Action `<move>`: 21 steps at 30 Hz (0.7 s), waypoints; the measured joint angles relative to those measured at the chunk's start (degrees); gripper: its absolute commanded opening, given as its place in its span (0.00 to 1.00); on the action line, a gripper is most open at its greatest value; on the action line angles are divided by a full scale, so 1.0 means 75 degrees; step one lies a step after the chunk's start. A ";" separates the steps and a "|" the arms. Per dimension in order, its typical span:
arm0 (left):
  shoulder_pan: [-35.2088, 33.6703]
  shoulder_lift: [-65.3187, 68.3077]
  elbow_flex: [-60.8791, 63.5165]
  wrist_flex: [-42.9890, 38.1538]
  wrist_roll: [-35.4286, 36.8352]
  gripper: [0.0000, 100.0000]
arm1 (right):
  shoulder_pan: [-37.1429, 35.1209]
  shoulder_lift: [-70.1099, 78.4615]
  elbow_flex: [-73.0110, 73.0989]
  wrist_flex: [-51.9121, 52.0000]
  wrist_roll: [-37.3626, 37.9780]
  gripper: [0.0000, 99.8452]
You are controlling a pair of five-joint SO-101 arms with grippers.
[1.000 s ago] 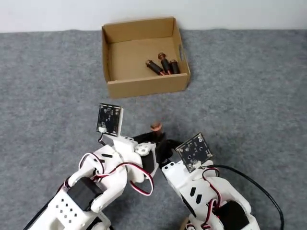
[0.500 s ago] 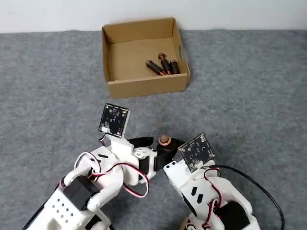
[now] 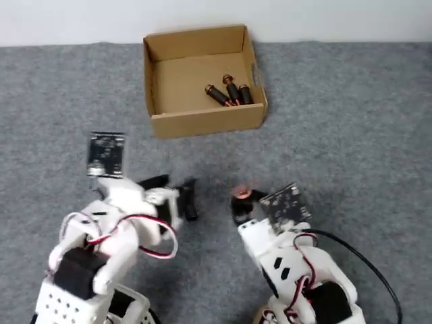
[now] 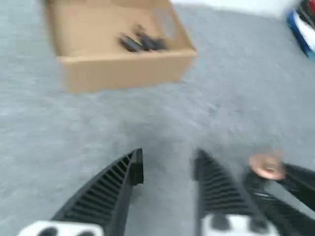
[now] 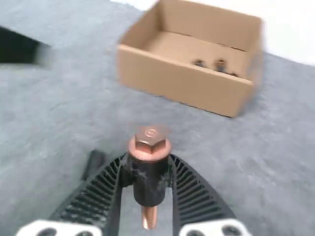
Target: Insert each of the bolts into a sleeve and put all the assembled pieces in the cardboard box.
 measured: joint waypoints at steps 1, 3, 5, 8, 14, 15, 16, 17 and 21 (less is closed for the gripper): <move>-0.0281 -0.0188 0.0188 0.0000 0.0000 0.02 | 0.0211 0.0012 0.0000 -0.0070 -0.0141 0.01; -0.0774 -0.0586 0.0750 0.0000 -0.0105 0.00 | 0.0598 0.0129 -0.0070 -0.0234 -0.0387 0.01; -0.1219 -0.1137 0.1489 0.0012 -0.0316 0.00 | 0.0785 0.0481 -0.0281 -0.0293 -0.0563 0.01; -0.1664 -0.2145 0.2837 -0.0105 -0.0727 0.00 | 0.0821 0.1407 -0.0821 -0.0445 -0.0973 0.01; -0.2297 -0.4396 0.5005 -0.0832 -0.1805 0.00 | 0.0867 0.3880 -0.2356 -0.1055 -0.1278 0.01; -0.2333 -0.4372 0.5263 -0.0949 -0.1981 0.00 | 0.0856 0.4302 -0.2602 -0.1184 -0.1301 0.01; -0.2356 -0.4255 0.5474 -0.1032 -0.2075 0.00 | 0.0856 0.4700 -0.2848 -0.1325 -0.1301 0.01; -0.2368 -0.4267 0.5673 -0.1137 -0.2122 0.00 | 0.0856 0.5075 -0.3083 -0.1477 -0.1301 0.01; -0.2391 -0.4267 0.6271 -0.1442 -0.2204 0.00 | 0.0856 0.6459 -0.3997 -0.2040 -0.1301 0.01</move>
